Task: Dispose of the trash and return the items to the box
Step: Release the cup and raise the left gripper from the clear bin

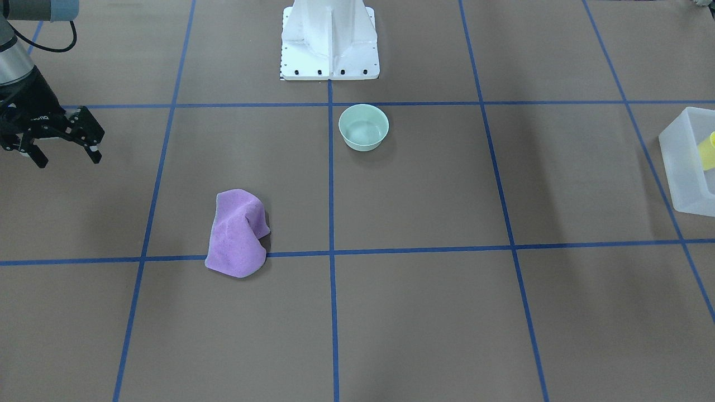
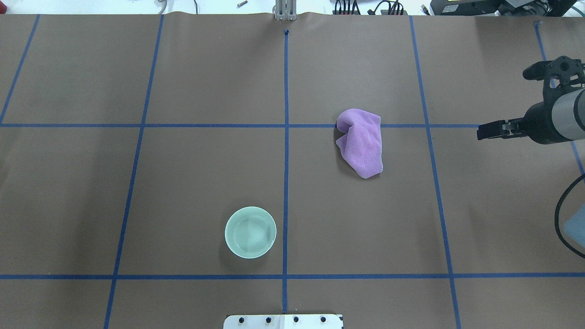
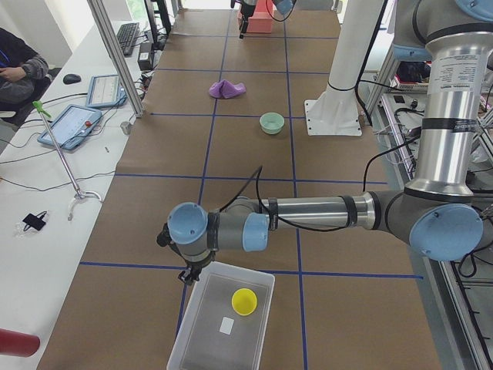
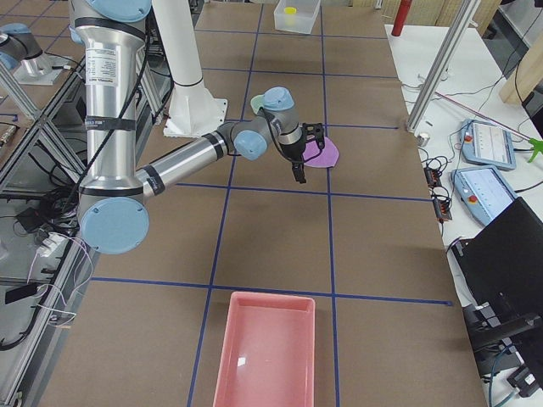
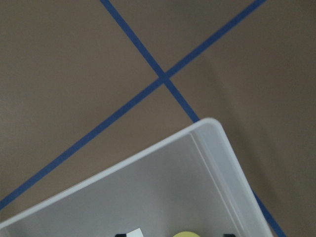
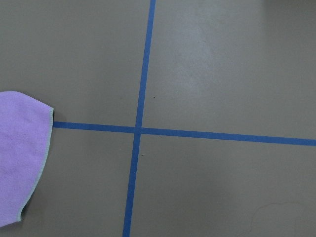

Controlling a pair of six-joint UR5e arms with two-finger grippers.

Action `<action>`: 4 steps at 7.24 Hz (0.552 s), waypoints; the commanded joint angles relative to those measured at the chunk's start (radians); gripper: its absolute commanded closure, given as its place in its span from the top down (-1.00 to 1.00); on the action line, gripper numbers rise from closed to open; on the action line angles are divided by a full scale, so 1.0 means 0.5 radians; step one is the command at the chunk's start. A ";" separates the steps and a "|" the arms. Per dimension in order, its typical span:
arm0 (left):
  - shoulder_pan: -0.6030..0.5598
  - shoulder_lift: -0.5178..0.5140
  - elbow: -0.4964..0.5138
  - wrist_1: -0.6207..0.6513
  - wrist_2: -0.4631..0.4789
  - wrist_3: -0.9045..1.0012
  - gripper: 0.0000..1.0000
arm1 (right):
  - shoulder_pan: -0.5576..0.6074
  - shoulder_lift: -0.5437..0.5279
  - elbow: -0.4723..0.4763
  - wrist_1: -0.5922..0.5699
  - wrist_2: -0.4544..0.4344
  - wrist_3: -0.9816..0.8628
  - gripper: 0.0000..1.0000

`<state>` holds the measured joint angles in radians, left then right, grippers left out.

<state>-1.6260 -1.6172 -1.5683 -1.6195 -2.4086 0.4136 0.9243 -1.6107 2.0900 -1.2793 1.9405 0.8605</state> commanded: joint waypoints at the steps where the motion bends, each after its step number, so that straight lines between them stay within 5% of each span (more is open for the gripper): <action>1: 0.134 0.022 -0.405 0.024 -0.009 -0.848 0.44 | -0.005 0.000 -0.001 0.003 0.000 0.000 1.00; 4: 0.777 0.041 -1.007 0.021 0.025 -2.032 0.52 | -0.008 0.003 -0.014 0.003 0.003 -0.003 1.00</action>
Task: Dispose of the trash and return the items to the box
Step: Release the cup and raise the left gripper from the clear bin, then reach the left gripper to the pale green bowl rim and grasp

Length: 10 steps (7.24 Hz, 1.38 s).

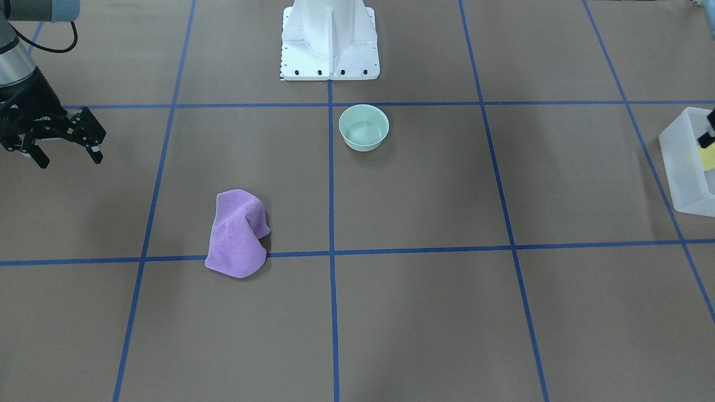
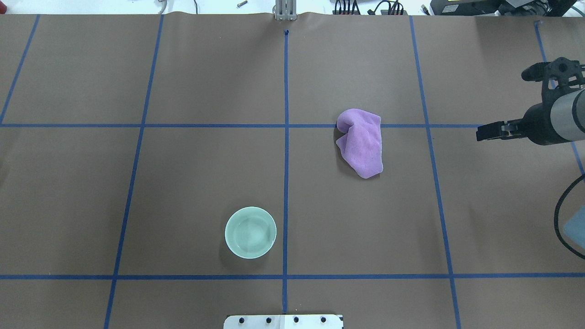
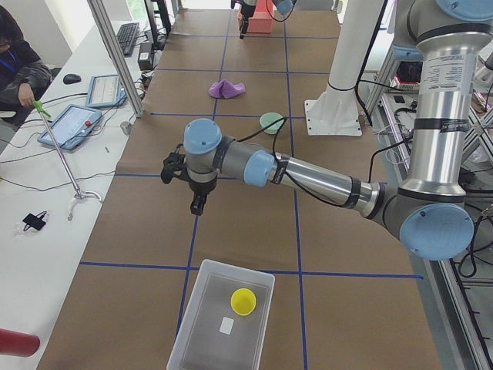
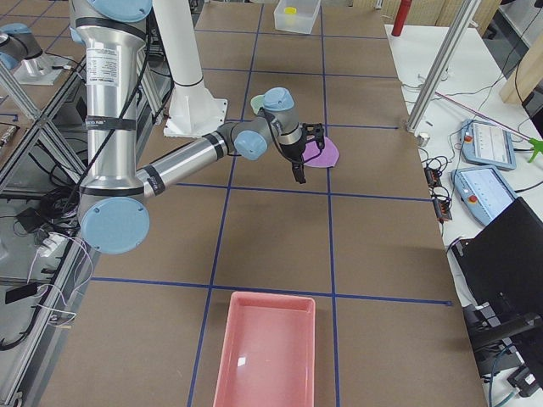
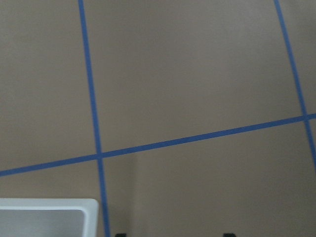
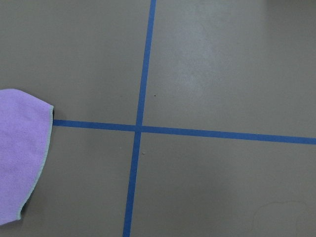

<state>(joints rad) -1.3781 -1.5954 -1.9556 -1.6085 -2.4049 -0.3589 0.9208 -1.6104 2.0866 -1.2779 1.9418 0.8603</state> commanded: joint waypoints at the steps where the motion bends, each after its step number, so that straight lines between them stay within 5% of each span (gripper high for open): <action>1: 0.532 -0.055 -0.373 -0.010 0.133 -0.837 0.65 | -0.004 0.002 -0.013 0.003 0.000 -0.003 1.00; 2: 0.814 -0.155 -0.438 -0.010 0.307 -1.157 0.93 | -0.004 0.002 -0.019 0.006 0.000 -0.003 1.00; 5: 1.646 -0.526 -0.378 0.002 0.832 -1.769 0.95 | -0.007 0.002 -0.019 0.006 -0.003 -0.003 1.00; 8: 1.949 -0.809 -0.005 -0.023 1.125 -1.878 0.94 | -0.004 0.002 -0.019 0.006 -0.003 -0.003 1.00; 10: 2.023 -0.822 0.079 -0.032 1.195 -1.881 0.68 | -0.004 0.002 -0.019 0.006 -0.003 -0.003 1.00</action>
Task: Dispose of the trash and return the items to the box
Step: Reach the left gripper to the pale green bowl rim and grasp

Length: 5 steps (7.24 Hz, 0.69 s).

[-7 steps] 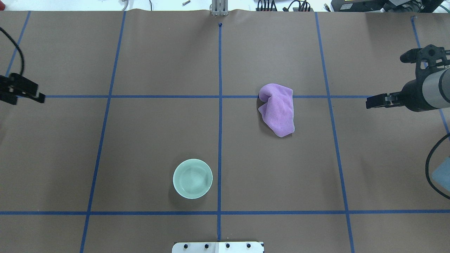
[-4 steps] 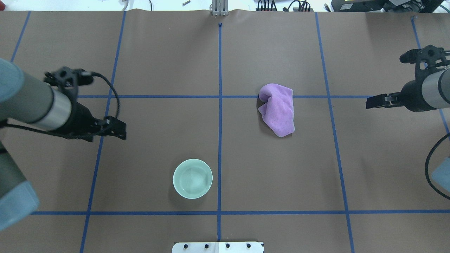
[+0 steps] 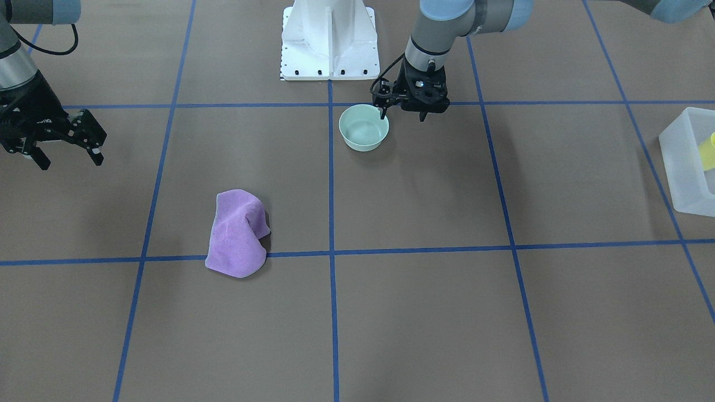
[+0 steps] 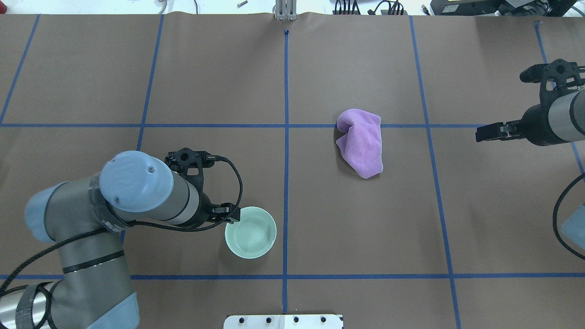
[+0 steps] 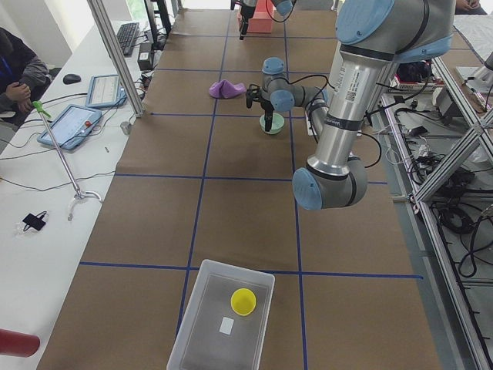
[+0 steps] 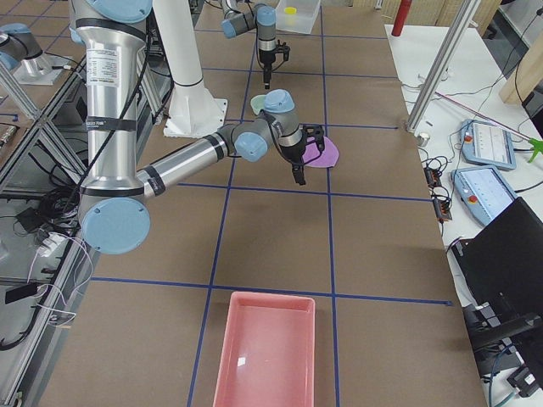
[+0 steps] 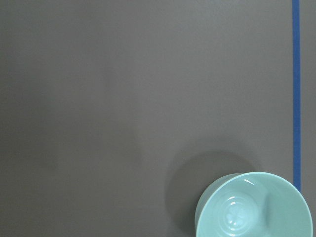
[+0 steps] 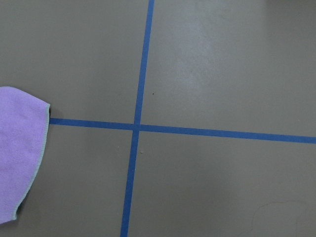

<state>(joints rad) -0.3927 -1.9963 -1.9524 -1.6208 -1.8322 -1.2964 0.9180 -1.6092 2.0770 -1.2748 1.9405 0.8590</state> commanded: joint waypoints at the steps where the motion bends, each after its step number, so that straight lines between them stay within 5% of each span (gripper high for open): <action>1: 0.055 -0.017 0.109 -0.080 0.050 -0.006 0.51 | -0.001 0.000 0.000 0.000 0.000 0.000 1.00; 4: 0.104 -0.023 0.174 -0.173 0.050 -0.006 -0.20 | -0.001 0.003 0.000 0.000 0.000 0.000 1.00; 5: 0.104 -0.026 0.165 -0.173 0.050 -0.003 -0.99 | -0.001 0.012 0.000 -0.006 0.000 0.000 1.00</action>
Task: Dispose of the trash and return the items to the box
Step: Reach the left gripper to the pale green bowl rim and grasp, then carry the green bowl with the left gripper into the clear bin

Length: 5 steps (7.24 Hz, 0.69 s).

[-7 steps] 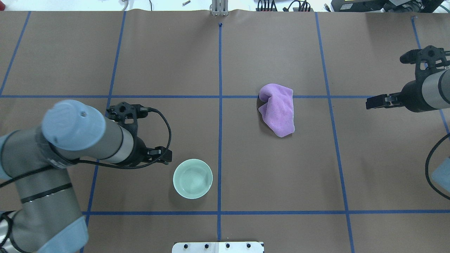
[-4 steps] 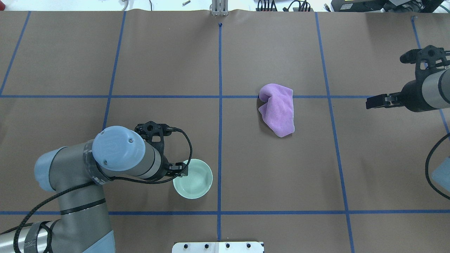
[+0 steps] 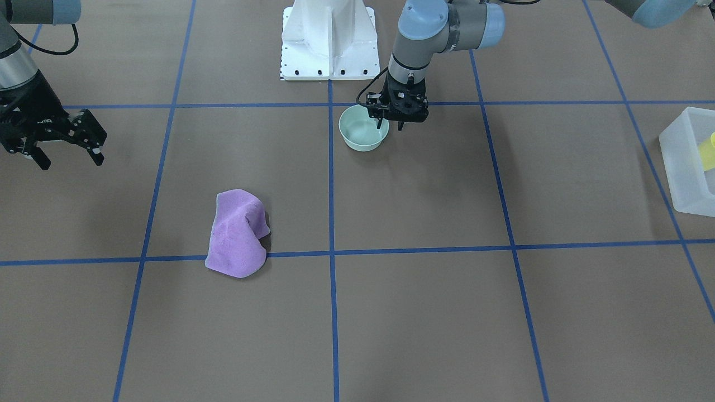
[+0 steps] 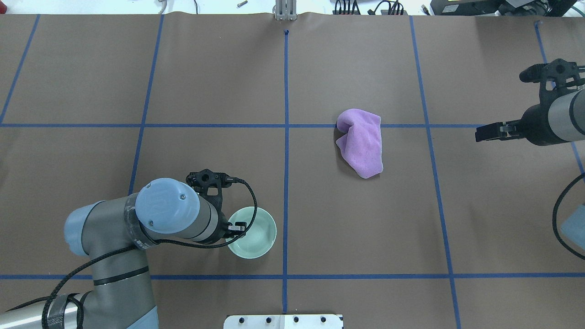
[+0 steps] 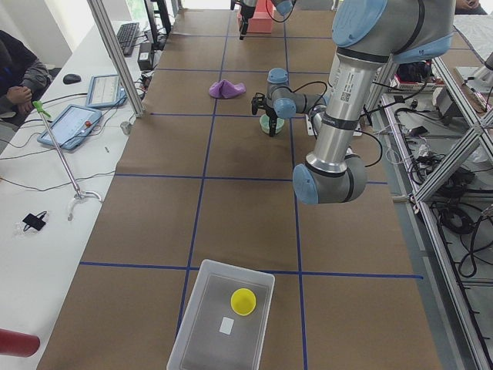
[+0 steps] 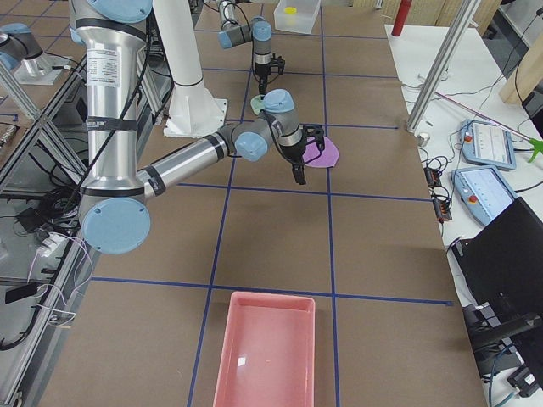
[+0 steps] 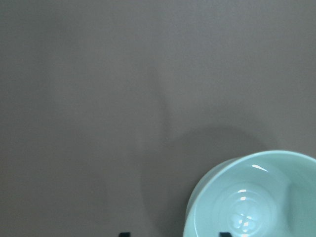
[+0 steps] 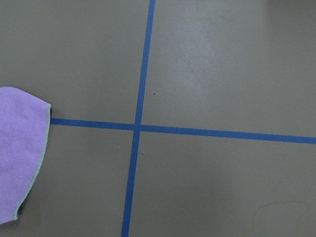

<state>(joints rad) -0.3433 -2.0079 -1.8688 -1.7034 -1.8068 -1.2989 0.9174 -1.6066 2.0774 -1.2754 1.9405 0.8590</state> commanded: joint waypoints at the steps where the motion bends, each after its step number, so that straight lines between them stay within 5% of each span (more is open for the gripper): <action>1: 0.003 -0.006 -0.020 -0.008 0.000 0.002 -1.00 | 0.000 0.010 -0.001 -0.005 0.000 0.000 1.00; 3: -0.083 0.036 -0.258 0.029 -0.028 0.033 -1.00 | 0.000 0.019 -0.007 -0.005 0.000 0.000 1.00; 5: -0.349 0.235 -0.522 0.212 -0.257 0.295 -1.00 | 0.000 0.032 -0.034 -0.002 0.000 0.000 1.00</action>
<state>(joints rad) -0.4325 -1.9488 -2.0478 -1.6547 -1.8691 -1.2337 0.9173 -1.5949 2.0680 -1.2775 1.9405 0.8590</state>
